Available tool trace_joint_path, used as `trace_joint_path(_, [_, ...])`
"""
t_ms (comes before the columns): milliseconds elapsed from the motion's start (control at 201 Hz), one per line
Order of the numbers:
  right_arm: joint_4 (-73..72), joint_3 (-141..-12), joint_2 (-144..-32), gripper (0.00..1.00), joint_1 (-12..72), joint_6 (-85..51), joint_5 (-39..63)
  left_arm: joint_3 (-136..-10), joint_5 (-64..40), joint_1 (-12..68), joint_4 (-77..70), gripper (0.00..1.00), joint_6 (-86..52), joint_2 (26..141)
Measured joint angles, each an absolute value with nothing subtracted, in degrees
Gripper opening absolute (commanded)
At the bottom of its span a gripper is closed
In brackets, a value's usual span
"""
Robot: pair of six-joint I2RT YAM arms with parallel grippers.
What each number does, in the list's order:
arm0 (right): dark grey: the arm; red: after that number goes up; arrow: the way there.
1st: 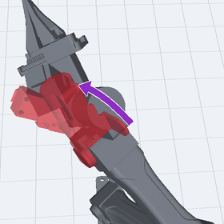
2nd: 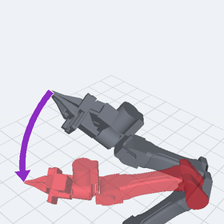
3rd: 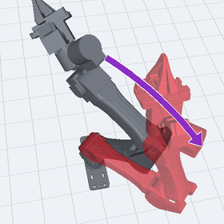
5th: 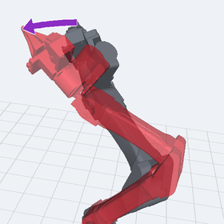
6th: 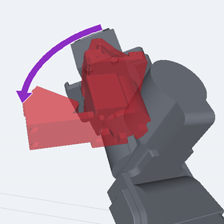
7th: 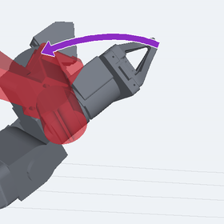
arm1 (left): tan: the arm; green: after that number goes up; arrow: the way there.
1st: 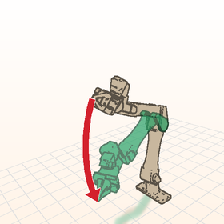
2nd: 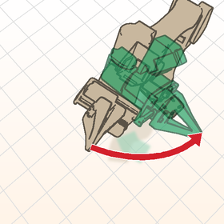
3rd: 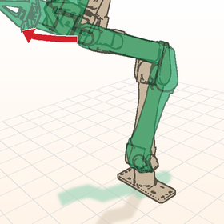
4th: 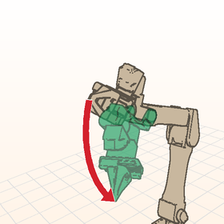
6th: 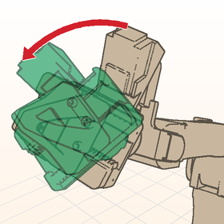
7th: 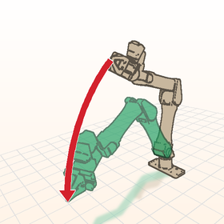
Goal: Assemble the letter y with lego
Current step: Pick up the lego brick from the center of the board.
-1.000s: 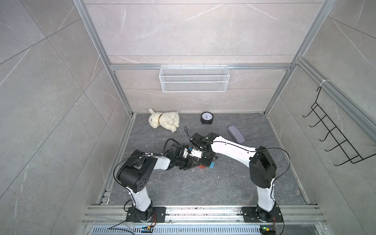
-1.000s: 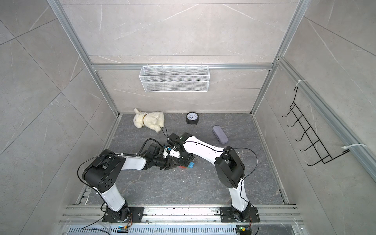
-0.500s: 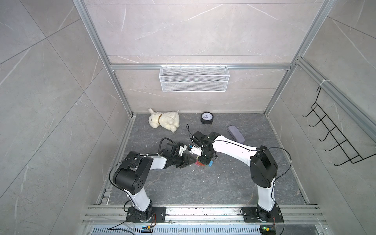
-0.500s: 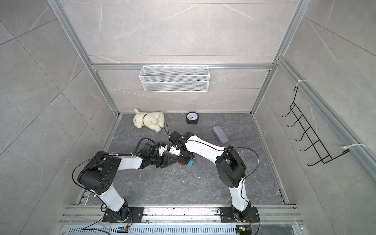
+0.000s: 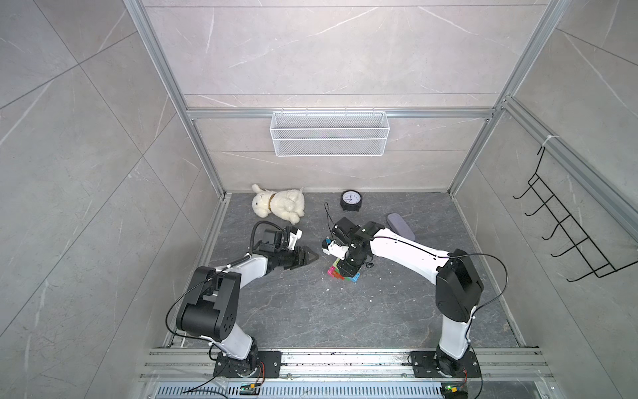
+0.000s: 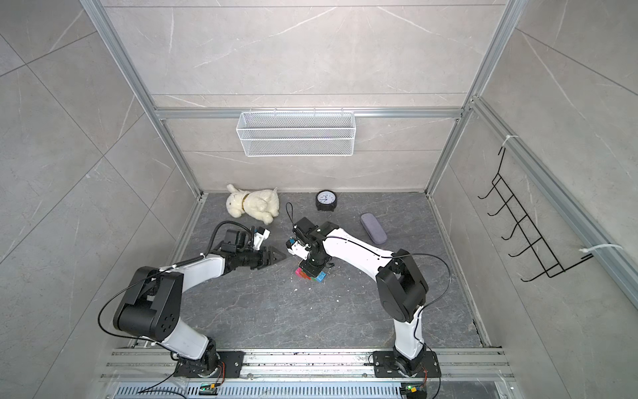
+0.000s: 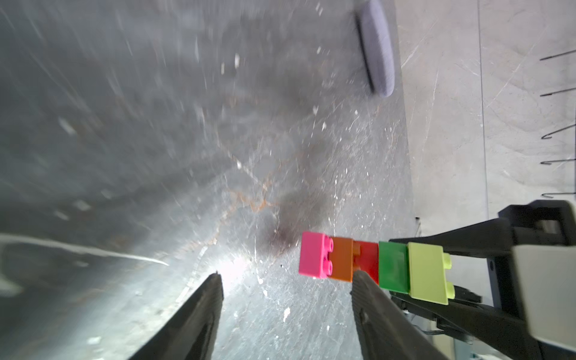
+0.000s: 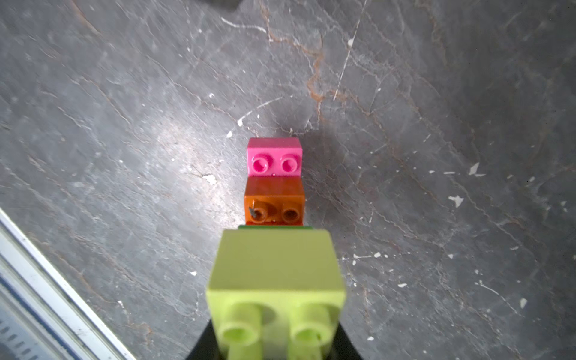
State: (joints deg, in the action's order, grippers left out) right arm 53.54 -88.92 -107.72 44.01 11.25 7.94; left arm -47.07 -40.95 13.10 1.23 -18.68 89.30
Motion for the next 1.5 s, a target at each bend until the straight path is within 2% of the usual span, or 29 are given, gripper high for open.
trace_joint_path(284, [47.24, -83.26, -101.19, 0.29, 41.19, 2.52, 19.07, -58.39, -42.22, 11.29, 18.63, 0.77, 12.34, 81.1])
trace_joint_path(567, [38.17, -77.97, -100.29, 0.28, 38.98, -8.32, 29.02, -60.05, -47.22, 11.81, 32.47, 0.82, 43.29, 77.41])
trace_joint_path(717, [34.65, -77.06, -100.25, 0.28, 38.61, -13.19, 32.23, -58.92, -46.98, 14.52, 33.67, 0.86, 54.33, 77.6])
trace_joint_path(1015, [29.85, -76.79, -99.96, 0.28, 37.12, -21.43, 36.01, -54.61, -44.66, 18.46, 26.98, 0.92, 59.27, 79.07])
trace_joint_path(1503, [25.78, -76.79, -99.96, 0.29, 36.73, -27.29, 39.11, -52.88, -42.06, 22.26, 17.12, 0.92, 58.13, 80.58])
